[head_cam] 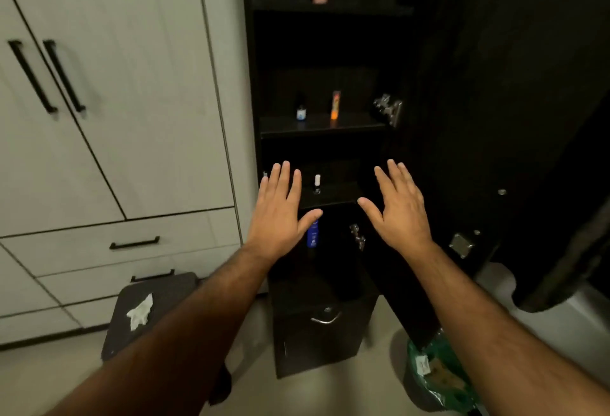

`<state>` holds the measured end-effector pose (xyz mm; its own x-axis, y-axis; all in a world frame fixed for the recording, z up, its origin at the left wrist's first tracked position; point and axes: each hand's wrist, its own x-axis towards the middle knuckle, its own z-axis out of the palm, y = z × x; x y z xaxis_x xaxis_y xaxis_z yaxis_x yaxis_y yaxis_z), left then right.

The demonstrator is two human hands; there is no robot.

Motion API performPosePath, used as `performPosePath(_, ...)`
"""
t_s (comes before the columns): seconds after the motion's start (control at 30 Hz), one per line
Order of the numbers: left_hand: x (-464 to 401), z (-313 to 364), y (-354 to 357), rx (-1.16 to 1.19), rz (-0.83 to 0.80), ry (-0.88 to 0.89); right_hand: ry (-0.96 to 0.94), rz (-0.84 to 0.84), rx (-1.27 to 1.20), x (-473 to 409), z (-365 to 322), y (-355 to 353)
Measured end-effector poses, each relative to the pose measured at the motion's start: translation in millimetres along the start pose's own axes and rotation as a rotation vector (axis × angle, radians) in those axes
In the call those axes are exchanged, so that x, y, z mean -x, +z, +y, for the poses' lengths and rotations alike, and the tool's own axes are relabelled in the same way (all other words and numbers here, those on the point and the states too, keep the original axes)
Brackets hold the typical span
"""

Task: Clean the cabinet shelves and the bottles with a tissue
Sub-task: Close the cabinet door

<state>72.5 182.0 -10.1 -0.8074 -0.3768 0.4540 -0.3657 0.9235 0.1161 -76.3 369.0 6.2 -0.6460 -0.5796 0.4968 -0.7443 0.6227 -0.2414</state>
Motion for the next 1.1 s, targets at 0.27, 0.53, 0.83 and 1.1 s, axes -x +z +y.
performPosePath(0.27, -39, 80, -42, 0.046, 0.109, 0.209, 0.072, 0.393, -0.075, -3, 40, -115)
performPosePath(0.53, -85, 183, -46, 0.081, 0.160, 0.364, 0.191, 0.842, -0.369, 20, 111, -170)
performPosePath(0.83, -127, 242, -51, 0.106, 0.203, 0.426, 0.609, 0.281, -0.940, 12, 185, -96)
performPosePath(1.1, -143, 267, -47, 0.093, 0.217, 0.444, 0.621, -0.032, -1.233, 13, 174, -77)
